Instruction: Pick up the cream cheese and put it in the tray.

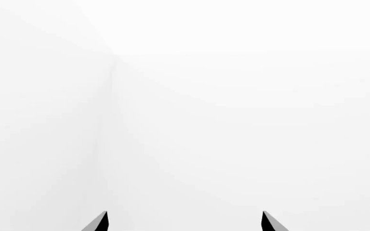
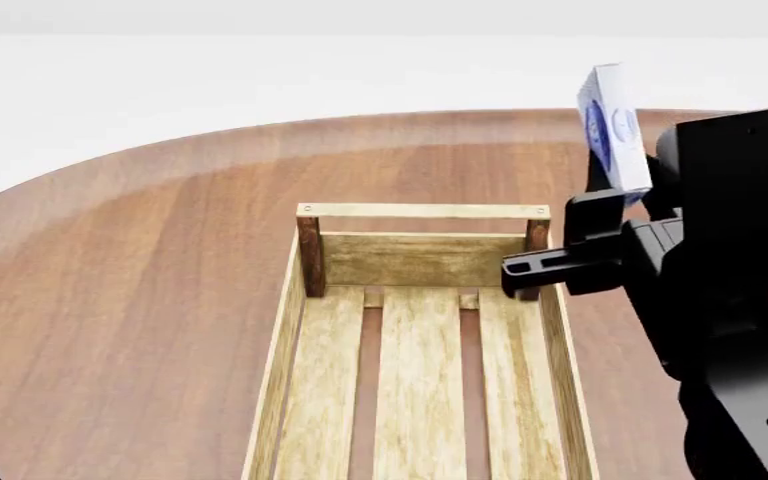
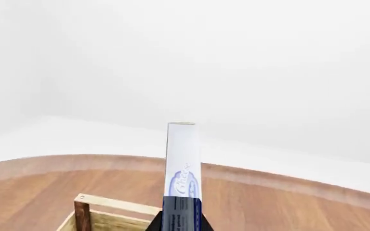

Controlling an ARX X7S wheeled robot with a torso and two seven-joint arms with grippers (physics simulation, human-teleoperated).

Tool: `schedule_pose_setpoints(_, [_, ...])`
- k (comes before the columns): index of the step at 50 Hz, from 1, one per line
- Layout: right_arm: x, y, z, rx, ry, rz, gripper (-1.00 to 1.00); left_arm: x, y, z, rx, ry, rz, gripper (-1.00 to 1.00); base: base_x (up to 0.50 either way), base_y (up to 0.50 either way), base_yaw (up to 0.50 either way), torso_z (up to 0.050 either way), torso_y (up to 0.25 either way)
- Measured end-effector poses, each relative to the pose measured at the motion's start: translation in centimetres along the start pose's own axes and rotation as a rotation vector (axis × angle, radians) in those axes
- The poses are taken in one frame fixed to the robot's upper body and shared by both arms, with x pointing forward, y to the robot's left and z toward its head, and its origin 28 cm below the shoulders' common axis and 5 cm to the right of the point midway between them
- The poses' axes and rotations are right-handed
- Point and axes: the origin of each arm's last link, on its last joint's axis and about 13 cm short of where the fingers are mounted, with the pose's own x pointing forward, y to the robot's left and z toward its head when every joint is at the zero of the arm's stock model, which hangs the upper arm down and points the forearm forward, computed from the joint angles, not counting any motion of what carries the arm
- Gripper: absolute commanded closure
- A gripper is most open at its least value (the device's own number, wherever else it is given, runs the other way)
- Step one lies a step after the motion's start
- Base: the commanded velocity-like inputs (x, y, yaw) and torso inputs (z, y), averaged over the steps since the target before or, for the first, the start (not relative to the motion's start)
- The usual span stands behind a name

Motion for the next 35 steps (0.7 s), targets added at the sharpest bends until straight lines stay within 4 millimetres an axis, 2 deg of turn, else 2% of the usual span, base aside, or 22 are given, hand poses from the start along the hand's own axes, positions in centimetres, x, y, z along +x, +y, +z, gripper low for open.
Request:
schedule_pose_setpoints(17, [-0.7,0.8,-0.2,0.139,0.055,0.188,1.00,0.0,-0.1,0.0,0.001,0.003,-0.002,-1.00,0.00,0.00,0.00,0.000,0.001])
schedule_pose_setpoints(35, [-1.1,2.0,-0.1,0.154,0.132,0.299,1.00,0.1,0.0,-0.1,0.007,0.004,0.005,-1.00,0.00,0.00,0.00,0.000,0.001])
